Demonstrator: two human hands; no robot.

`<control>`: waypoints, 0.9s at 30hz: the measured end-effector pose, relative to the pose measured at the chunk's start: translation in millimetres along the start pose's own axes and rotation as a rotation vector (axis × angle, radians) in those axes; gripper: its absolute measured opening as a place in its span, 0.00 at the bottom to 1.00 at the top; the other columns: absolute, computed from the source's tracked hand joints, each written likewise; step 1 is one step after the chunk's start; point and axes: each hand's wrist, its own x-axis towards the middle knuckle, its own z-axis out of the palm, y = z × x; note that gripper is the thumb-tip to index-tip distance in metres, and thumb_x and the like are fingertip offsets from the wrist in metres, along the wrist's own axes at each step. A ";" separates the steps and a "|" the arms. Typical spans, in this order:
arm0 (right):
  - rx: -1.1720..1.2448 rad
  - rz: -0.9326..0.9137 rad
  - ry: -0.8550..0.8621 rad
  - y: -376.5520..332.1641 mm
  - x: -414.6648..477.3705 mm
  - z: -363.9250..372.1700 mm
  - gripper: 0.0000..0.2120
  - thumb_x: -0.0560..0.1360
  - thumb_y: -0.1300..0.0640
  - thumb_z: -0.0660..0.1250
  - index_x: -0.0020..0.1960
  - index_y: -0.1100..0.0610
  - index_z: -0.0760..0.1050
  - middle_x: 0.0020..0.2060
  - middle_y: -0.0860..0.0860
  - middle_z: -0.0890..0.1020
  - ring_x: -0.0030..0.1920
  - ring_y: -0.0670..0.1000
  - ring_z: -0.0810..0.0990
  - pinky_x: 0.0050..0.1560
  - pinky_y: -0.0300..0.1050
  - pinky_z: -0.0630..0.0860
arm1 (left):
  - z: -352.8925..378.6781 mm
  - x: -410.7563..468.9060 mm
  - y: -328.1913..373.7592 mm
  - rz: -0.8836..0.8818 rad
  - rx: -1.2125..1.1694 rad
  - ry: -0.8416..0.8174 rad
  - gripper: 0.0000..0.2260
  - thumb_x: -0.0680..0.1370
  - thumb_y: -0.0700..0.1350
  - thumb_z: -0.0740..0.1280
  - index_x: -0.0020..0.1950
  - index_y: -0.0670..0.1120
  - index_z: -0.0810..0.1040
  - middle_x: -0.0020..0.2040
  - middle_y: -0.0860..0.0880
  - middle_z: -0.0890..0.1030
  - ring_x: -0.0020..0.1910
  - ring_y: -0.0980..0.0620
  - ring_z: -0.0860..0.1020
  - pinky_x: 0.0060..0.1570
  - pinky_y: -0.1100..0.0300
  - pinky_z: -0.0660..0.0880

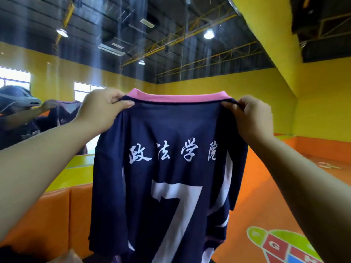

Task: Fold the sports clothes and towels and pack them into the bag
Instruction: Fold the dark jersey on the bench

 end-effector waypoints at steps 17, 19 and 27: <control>0.767 0.358 -0.315 65.4 -23.2 -35.1 0.13 0.76 0.51 0.66 0.36 0.56 0.77 0.26 0.46 0.79 0.25 0.44 0.75 0.26 0.37 0.72 | 73.4 -36.2 -11.1 -0.298 -0.522 -0.399 0.07 0.78 0.41 0.64 0.46 0.46 0.82 0.45 0.45 0.83 0.46 0.48 0.78 0.51 0.54 0.74; 0.798 0.349 -0.255 70.5 -18.7 -43.2 0.12 0.76 0.51 0.66 0.36 0.56 0.77 0.27 0.47 0.80 0.26 0.45 0.75 0.27 0.37 0.72 | 81.5 -35.2 0.4 -0.266 -0.548 -0.380 0.07 0.79 0.44 0.63 0.47 0.47 0.81 0.44 0.47 0.83 0.42 0.51 0.78 0.45 0.58 0.75; 0.052 0.190 -0.401 94.7 -40.3 -50.2 0.15 0.73 0.49 0.71 0.31 0.55 0.73 0.26 0.48 0.68 0.27 0.46 0.64 0.27 0.39 0.58 | 86.5 -46.7 2.9 -0.205 -0.103 -0.348 0.09 0.76 0.52 0.68 0.40 0.49 0.81 0.41 0.54 0.81 0.39 0.53 0.76 0.38 0.62 0.69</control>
